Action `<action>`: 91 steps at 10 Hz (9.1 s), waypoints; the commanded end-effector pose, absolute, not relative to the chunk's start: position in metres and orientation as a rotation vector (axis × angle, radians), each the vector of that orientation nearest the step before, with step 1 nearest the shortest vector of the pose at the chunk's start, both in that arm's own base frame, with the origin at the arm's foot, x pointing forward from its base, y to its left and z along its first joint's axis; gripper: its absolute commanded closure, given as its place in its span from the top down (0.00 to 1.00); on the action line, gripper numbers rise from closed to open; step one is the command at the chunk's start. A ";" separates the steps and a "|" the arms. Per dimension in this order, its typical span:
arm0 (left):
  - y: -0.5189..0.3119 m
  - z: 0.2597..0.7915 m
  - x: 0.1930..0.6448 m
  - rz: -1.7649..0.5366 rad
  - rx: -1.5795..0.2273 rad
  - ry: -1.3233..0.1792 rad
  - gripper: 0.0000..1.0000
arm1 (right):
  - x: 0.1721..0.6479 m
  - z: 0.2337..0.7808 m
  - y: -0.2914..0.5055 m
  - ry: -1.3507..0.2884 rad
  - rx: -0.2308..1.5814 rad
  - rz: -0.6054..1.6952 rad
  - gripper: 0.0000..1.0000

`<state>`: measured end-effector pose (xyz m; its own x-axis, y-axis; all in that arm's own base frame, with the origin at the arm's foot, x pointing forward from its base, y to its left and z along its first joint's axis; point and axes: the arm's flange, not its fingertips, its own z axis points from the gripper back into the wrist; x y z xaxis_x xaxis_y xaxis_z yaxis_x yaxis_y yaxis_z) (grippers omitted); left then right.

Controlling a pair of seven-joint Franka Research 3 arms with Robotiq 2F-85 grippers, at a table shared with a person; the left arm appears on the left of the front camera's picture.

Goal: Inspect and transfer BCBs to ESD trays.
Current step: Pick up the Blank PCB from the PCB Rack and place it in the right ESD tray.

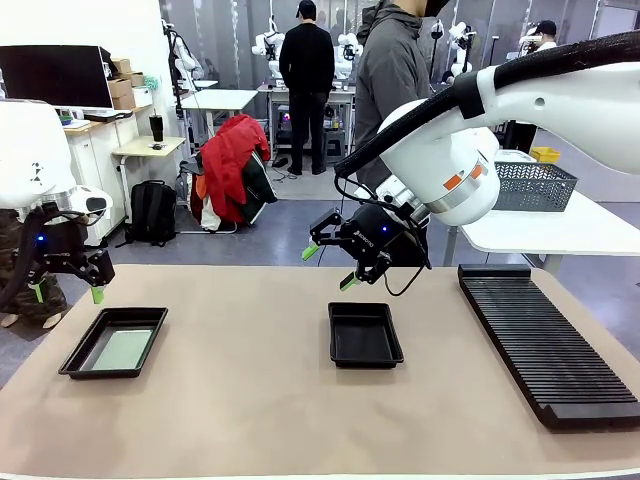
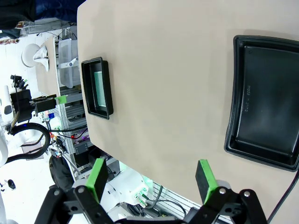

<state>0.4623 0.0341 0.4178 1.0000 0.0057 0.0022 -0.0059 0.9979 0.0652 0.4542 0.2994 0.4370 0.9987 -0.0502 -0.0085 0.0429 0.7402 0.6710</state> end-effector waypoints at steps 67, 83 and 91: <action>0.035 0.417 0.463 0.007 0.065 0.000 1.00 | 0.454 0.437 0.300 -0.010 0.730 -0.050 1.00; 0.035 0.417 0.463 0.007 0.065 0.000 1.00 | 0.454 0.437 0.300 -0.010 0.730 -0.050 1.00; 0.035 0.417 0.463 0.007 0.065 0.000 1.00 | 0.454 0.437 0.300 -0.010 0.730 -0.050 1.00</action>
